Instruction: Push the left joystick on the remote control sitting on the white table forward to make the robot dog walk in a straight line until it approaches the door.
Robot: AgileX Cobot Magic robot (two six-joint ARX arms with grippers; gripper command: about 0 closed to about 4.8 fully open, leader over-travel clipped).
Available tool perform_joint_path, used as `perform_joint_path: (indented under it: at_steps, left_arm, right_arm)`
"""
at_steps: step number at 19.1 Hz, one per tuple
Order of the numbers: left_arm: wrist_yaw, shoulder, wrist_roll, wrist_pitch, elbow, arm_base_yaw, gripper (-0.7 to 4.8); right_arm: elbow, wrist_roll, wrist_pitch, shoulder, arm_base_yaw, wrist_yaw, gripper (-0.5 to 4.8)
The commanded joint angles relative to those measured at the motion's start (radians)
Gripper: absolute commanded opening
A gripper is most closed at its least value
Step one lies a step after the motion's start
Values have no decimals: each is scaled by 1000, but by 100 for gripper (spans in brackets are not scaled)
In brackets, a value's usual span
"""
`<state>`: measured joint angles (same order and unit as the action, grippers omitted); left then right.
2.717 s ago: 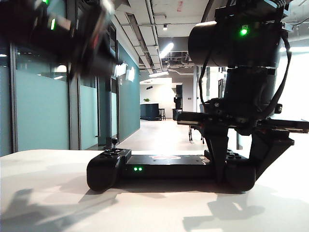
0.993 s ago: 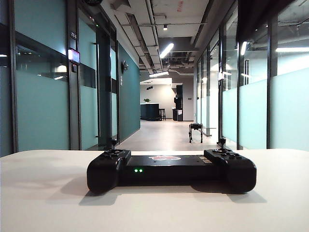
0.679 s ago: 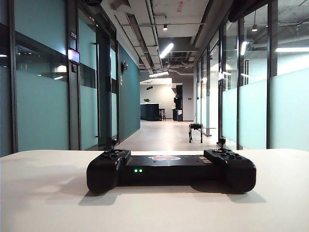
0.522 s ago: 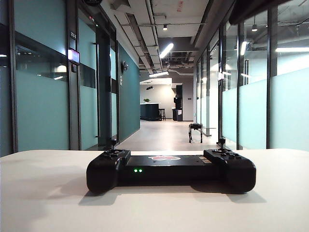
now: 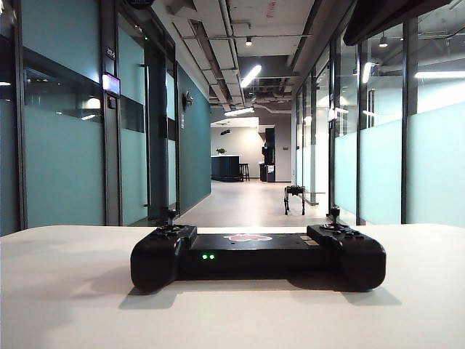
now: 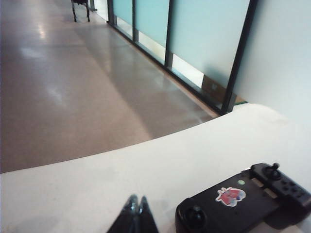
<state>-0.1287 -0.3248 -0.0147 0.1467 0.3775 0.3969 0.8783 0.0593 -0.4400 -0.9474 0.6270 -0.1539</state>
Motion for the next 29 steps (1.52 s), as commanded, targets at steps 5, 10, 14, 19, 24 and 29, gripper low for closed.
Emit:
perform_joint_path:
  at_steps: [5, 10, 14, 19, 24, 29]
  left_arm:
    - [-8, 50, 34, -92, -75, 1, -5]
    - [-14, 104, 33, -139, -126, -46, -5]
    - [-14, 177, 33, -133, -154, -175, -5]
    - [-67, 320, 12, -133, -220, -360, -5]
    - [-43, 321, 4, -142, -261, -413, -5]
    - [21, 321, 8, -147, -323, -356, -5]
  right_arm:
    - [5, -2, 15, 3, 0, -2, 0]
    - [5, -3, 15, 3, 0, -2, 0]
    - [5, -2, 15, 3, 0, -2, 0]
    - [5, -2, 15, 3, 0, -2, 0]
    - [5, -3, 18, 3, 0, -2, -1]
    - [5, -2, 18, 3, 0, -2, 0]
